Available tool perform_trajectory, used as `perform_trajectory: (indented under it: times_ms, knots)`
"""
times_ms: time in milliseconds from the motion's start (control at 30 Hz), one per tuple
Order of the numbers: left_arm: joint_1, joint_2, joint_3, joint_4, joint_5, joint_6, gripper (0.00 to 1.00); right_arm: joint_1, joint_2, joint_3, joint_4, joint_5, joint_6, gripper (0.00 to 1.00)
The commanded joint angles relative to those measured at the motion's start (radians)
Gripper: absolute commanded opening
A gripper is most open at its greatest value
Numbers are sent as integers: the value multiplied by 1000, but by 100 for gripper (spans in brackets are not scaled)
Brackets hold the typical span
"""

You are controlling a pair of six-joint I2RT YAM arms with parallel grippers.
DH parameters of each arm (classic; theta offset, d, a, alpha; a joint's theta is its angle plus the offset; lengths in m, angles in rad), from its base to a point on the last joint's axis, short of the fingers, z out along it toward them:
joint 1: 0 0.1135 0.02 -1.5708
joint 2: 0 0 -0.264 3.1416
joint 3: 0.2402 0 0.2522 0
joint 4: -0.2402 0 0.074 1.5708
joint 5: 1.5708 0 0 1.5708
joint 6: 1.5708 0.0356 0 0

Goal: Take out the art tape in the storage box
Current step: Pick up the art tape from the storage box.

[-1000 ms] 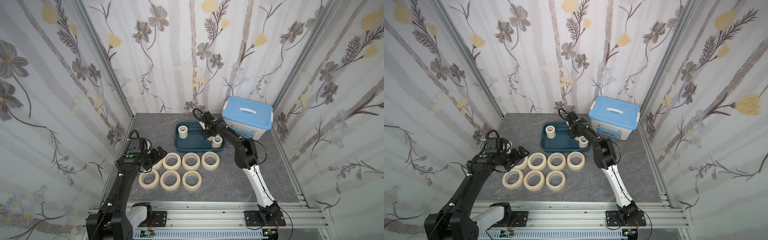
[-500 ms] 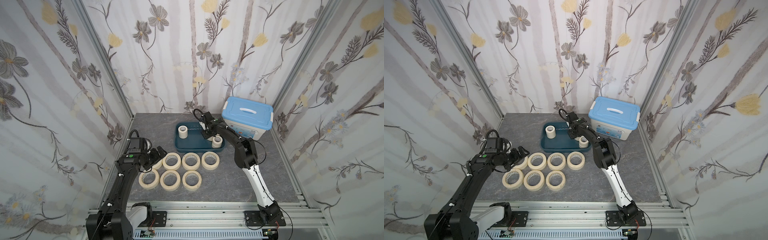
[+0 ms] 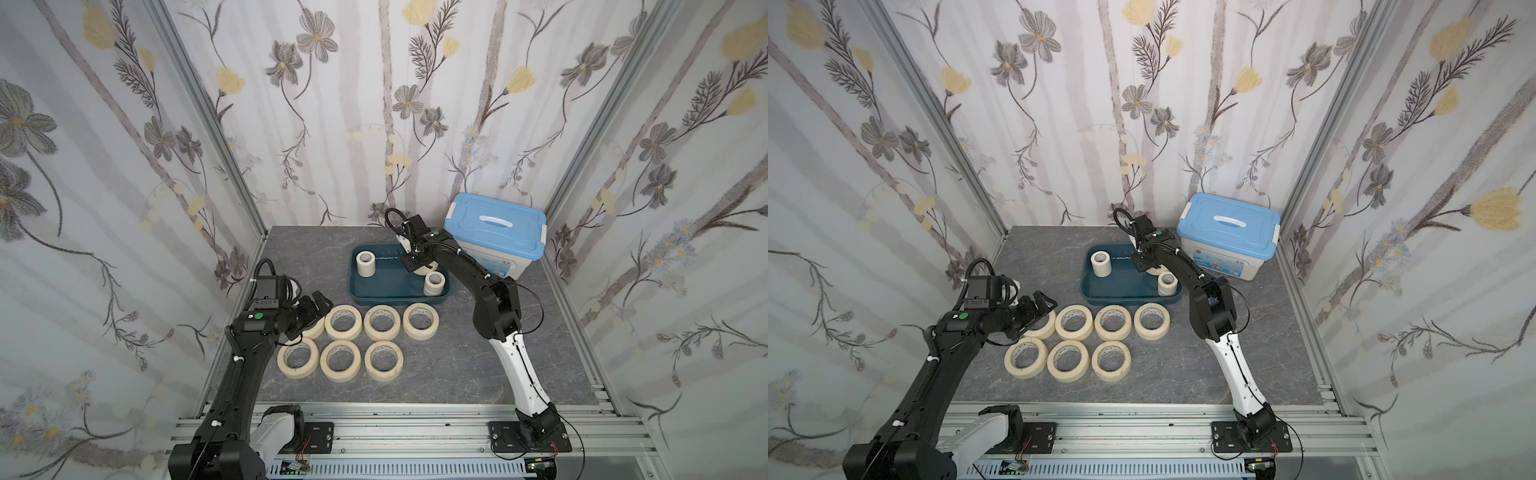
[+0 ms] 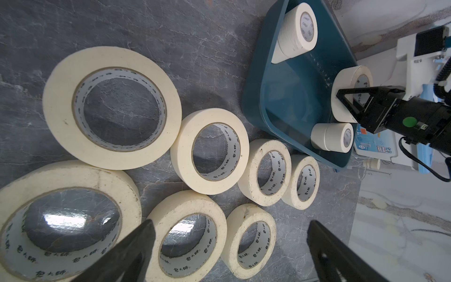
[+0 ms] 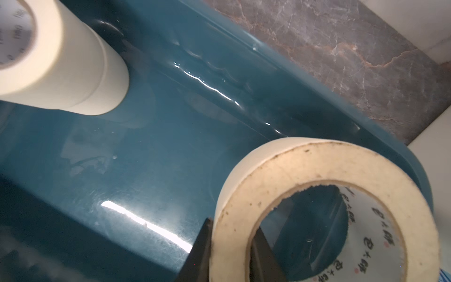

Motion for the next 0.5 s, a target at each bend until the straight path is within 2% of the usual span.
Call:
perform_trajectory:
  times_ms: [0, 267, 467]
  knots:
    - [0, -13, 6, -14, -9, 11, 100, 13, -44, 9, -7, 7, -15, 16]
    - [-2, -46, -5, -18, 18, -3, 100, 54, -147, -12, -46, 29, -16, 16]
    - [-7, -63, -12, -18, 32, -7, 100, 97, -273, -119, -50, 30, -3, 16]
